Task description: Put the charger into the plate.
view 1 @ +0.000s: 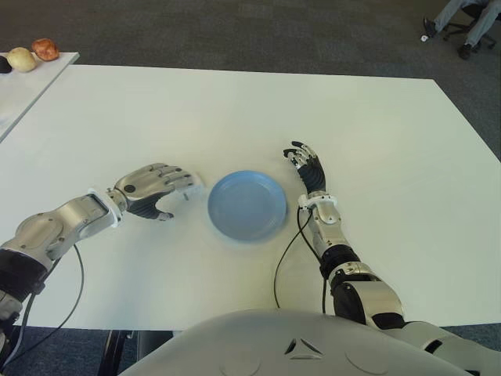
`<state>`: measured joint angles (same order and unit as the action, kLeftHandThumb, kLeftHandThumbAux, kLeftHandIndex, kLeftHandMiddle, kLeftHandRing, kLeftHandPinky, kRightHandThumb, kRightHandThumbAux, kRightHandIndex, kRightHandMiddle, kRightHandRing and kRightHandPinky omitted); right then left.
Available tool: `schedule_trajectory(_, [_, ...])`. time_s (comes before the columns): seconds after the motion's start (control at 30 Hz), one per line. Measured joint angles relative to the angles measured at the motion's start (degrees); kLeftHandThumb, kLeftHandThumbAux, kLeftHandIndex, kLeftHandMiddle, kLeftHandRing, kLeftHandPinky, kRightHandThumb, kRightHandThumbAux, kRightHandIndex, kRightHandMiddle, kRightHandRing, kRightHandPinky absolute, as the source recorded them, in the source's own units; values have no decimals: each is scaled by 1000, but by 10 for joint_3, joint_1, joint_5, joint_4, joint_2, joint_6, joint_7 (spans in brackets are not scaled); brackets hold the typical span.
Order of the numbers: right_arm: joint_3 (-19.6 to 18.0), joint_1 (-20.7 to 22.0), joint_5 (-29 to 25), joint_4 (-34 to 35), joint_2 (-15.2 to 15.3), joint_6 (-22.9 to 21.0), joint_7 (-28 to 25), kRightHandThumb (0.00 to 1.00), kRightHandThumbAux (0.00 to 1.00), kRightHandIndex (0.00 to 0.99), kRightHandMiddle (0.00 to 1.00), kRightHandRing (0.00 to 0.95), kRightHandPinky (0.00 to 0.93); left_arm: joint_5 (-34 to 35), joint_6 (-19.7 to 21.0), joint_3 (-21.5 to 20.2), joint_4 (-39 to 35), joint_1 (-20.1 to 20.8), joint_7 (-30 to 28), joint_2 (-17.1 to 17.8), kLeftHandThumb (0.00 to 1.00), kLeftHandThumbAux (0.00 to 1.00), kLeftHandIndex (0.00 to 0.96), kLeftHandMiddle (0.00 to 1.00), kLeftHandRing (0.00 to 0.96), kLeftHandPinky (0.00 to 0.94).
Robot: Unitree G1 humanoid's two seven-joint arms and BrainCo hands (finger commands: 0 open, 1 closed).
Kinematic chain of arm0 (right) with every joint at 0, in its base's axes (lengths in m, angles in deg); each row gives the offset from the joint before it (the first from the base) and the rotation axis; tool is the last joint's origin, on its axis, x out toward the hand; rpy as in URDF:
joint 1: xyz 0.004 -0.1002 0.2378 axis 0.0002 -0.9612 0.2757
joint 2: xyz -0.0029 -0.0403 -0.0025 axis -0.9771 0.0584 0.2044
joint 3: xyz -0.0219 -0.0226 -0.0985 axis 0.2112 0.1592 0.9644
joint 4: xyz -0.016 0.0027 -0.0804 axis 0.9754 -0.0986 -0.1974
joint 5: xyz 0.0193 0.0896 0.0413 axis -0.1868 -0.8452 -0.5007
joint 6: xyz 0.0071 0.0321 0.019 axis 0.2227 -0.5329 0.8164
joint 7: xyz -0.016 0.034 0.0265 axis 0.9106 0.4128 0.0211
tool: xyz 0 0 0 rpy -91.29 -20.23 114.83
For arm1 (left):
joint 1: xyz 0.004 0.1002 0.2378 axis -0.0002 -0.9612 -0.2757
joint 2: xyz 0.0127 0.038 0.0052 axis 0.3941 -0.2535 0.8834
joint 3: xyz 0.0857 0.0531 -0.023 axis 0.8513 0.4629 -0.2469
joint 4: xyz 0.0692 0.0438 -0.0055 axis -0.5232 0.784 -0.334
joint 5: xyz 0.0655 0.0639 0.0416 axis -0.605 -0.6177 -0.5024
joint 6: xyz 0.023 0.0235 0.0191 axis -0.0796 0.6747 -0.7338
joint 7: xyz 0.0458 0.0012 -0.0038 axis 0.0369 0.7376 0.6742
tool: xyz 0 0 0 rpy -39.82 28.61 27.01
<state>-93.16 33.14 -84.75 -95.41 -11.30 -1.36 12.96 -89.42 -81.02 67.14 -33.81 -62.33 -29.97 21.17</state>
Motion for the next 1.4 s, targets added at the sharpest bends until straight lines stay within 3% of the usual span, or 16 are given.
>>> schedule_trajectory(0.43, [0, 4, 0, -5, 2, 0, 0, 0, 586, 212, 379, 292, 149, -16, -12, -23, -26, -32, 8, 7, 0, 478, 0, 13, 0, 0])
schedule_trajectory(0.9, [0, 10, 0, -13, 5, 0, 2, 0, 597, 213, 381, 292, 140, -27, -18, -41, -41, -34, 16, 5, 0, 470, 0, 13, 0, 0])
schedule_trajectory(1.4, [-1, 18, 0, -24, 7, 0, 6, 0, 602, 215, 383, 298, 156, 8, 10, -75, -51, -15, 1, -41, 0, 433, 0, 0, 0, 0])
